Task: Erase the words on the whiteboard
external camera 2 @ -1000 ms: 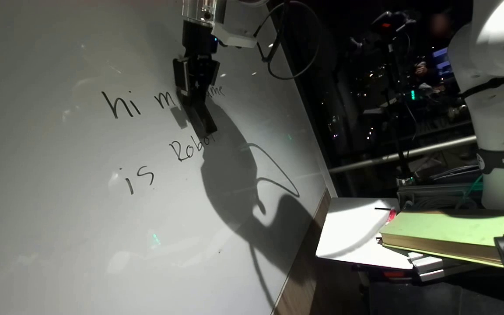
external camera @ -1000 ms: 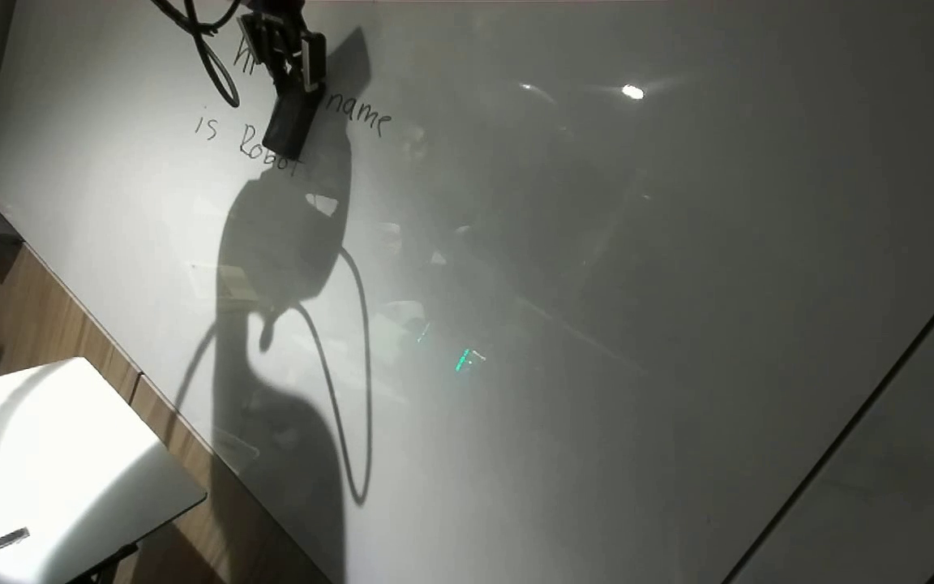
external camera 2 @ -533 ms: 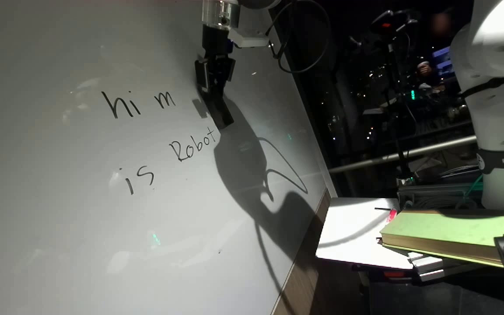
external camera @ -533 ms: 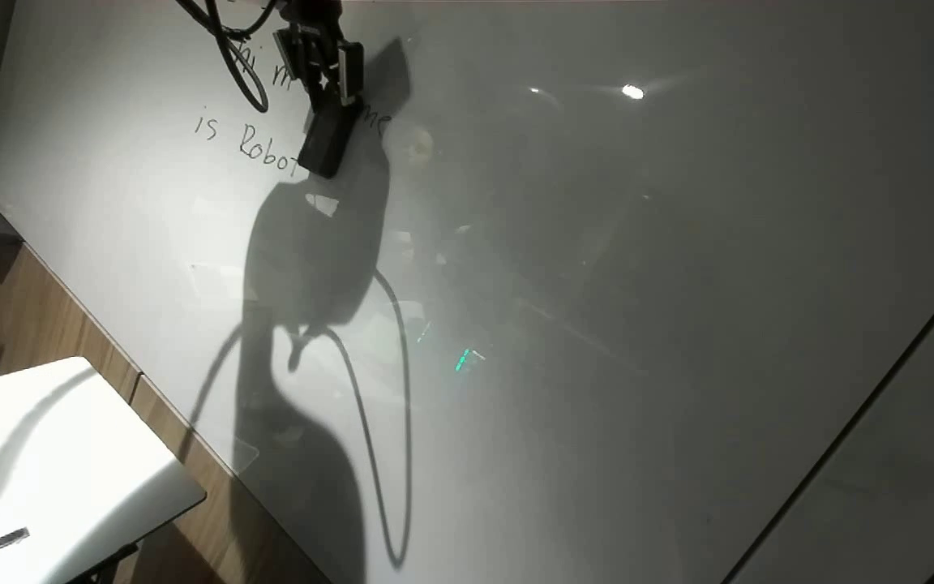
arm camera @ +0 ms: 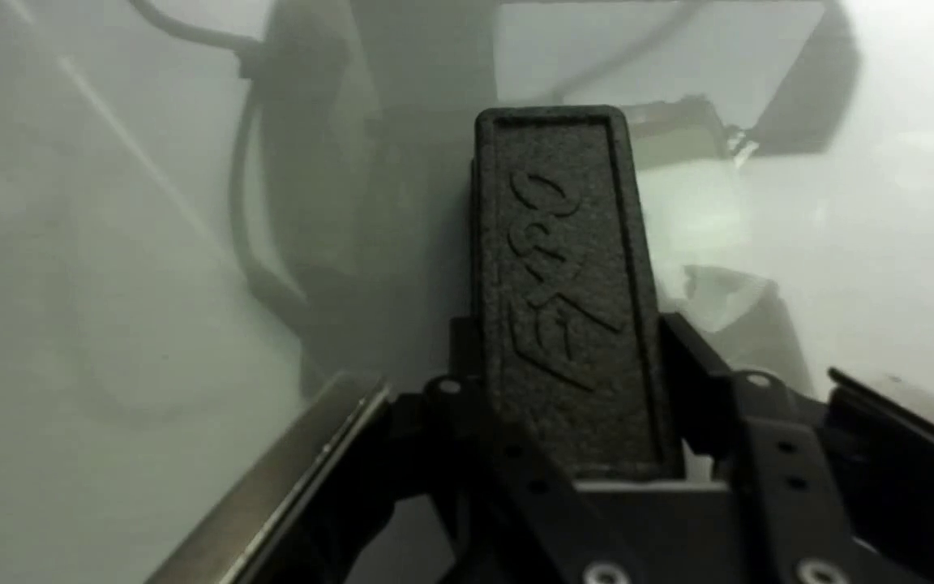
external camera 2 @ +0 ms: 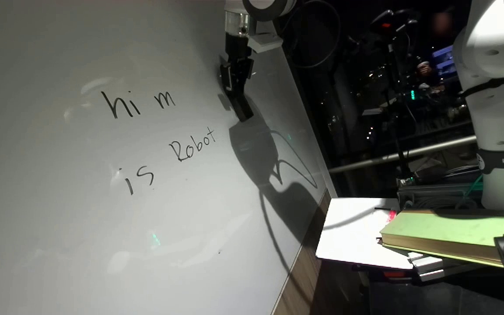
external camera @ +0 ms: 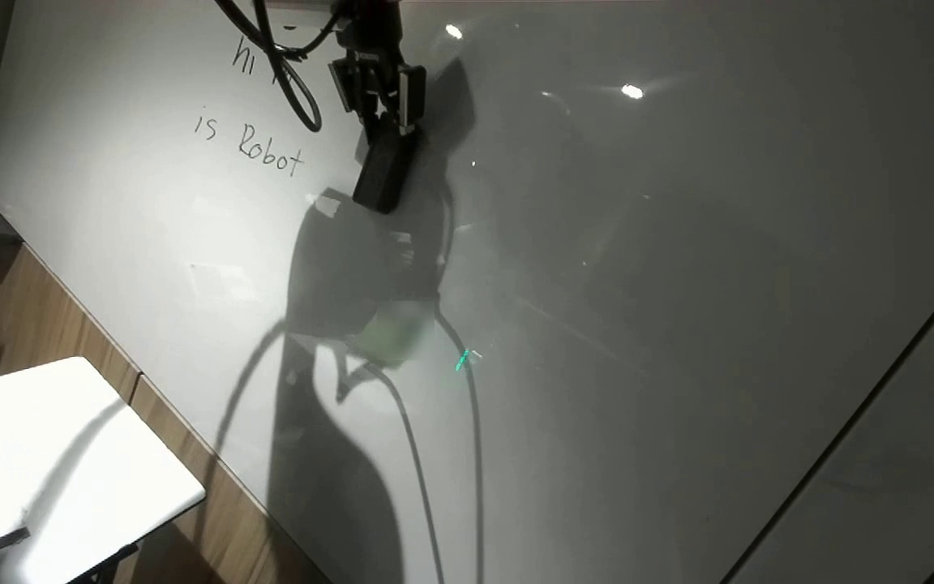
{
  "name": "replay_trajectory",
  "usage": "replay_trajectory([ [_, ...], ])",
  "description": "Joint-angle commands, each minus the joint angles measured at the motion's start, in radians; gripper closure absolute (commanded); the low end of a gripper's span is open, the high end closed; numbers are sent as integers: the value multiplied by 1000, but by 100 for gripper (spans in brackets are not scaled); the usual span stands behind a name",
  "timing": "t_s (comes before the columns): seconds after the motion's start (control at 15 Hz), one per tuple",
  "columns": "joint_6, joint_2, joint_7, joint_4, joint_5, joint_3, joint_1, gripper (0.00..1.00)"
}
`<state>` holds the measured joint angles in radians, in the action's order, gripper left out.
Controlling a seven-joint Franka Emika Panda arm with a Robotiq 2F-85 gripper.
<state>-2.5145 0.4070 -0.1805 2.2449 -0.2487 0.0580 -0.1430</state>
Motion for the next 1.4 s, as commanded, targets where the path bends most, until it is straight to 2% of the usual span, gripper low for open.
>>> replay_trajectory([
  [0.0,-102,-163,47,-141,-25,-64,-42,70],
  [0.13,-90,-178,58,-156,-4,-72,-27,70],
  [0.6,-16,-78,-53,-68,25,25,36,70],
  [0.93,-6,-81,-197,-68,1,154,80,70],
  [1.33,15,-161,-343,-182,-44,294,126,70],
])
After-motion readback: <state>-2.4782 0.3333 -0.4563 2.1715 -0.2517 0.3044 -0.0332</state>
